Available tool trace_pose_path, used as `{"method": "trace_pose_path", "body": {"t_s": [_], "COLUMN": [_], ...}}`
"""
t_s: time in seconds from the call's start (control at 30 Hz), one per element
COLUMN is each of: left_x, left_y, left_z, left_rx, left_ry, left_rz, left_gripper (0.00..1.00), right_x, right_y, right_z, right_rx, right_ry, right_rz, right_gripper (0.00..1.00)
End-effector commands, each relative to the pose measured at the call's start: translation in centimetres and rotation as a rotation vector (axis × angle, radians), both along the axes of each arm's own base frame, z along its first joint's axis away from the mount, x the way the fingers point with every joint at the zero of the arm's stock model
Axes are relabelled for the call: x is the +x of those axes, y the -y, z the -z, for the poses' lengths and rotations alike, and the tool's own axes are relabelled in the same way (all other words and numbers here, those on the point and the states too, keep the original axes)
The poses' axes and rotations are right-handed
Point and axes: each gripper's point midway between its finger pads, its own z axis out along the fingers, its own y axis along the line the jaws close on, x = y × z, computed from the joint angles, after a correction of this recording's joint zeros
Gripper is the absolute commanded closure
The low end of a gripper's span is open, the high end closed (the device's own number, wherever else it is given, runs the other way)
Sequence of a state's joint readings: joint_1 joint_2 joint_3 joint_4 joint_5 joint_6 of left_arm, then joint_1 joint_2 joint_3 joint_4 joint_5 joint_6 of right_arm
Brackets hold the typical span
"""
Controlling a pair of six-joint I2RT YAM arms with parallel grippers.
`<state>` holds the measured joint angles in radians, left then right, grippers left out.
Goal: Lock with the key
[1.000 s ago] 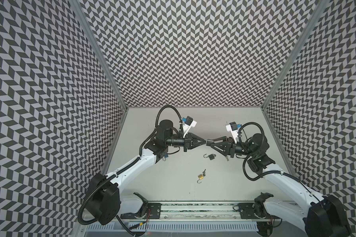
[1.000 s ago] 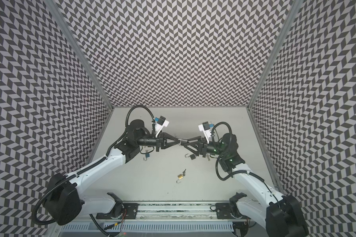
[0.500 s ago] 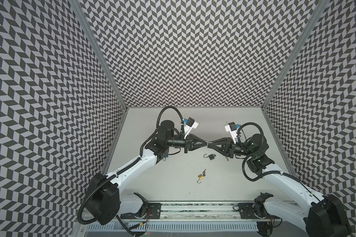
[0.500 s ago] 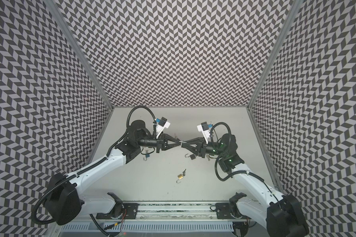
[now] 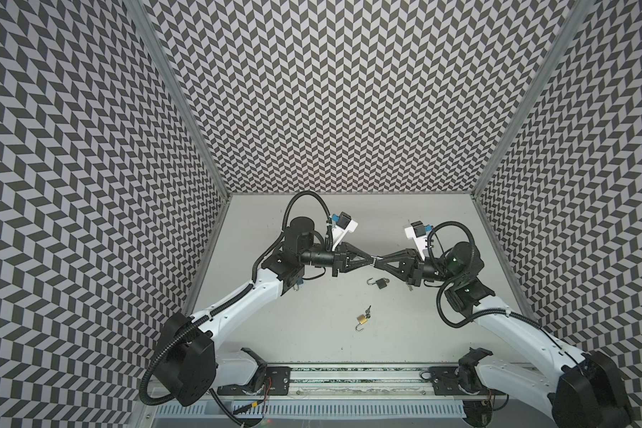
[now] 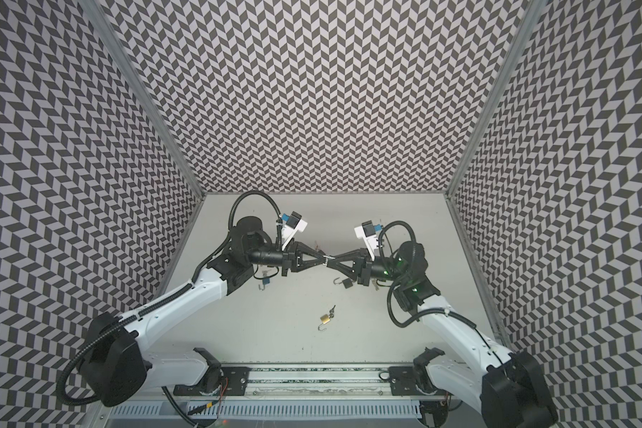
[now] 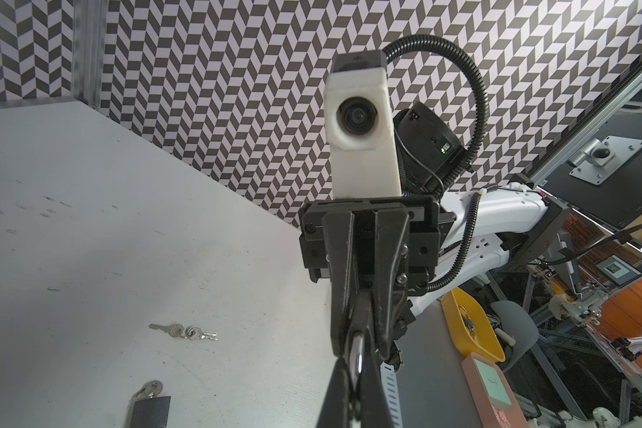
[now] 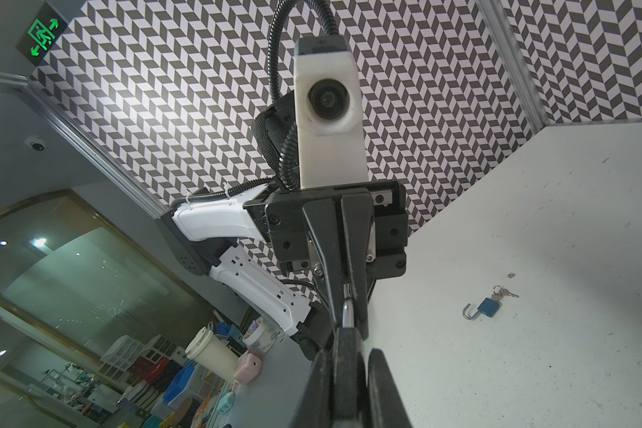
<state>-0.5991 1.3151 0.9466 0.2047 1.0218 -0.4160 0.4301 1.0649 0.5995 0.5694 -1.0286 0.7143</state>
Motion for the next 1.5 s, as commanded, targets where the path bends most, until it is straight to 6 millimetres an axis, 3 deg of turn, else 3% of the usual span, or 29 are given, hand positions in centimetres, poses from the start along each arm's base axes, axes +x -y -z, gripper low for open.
{"method": "trace_pose_path", "body": {"t_s": [0.0, 0.17, 0.33, 0.53, 0.73, 0.93, 1.13, 1.47], "left_x": [0.8, 3.5, 6.7, 8.5, 6.7, 7.3, 8.6, 9.9], "left_y": [0.2, -0.7, -2.8, -4.0, -1.2, -0.6, -1.2, -1.9], "left_z": [-1.8, -2.0, -0.5, 3.2, 7.8, 10.9, 12.3, 12.3], "left_rx": [-0.014, 0.033, 0.134, 0.254, 0.265, 0.300, 0.333, 0.301], "left_ry": [0.055, 0.081, 0.073, -0.011, -0.115, -0.162, -0.142, -0.032], "left_rz": [-0.053, -0.240, -0.494, -0.717, -0.710, -0.720, -0.792, -0.837], "left_gripper": [0.89, 0.34, 0.02, 0.00, 0.00, 0.00, 0.00, 0.00], "right_x": [-1.2, 1.2, 4.8, 7.7, 9.8, 11.8, 14.3, 18.2], "right_y": [0.0, 1.5, 4.8, 8.5, 10.3, 10.8, 10.3, 10.3], "right_z": [-2.0, -1.5, 3.0, 8.7, 12.7, 15.4, 18.6, 21.3], "right_rx": [0.030, -0.011, -0.099, -0.191, -0.230, -0.256, -0.331, -0.327], "right_ry": [0.074, 0.069, -0.039, -0.227, -0.357, -0.418, -0.479, -0.528], "right_rz": [-0.023, 0.211, 0.535, 0.750, 0.831, 0.846, 0.797, 0.813], "right_gripper": [1.00, 1.00, 1.00, 1.00, 1.00, 1.00, 1.00, 1.00]}}
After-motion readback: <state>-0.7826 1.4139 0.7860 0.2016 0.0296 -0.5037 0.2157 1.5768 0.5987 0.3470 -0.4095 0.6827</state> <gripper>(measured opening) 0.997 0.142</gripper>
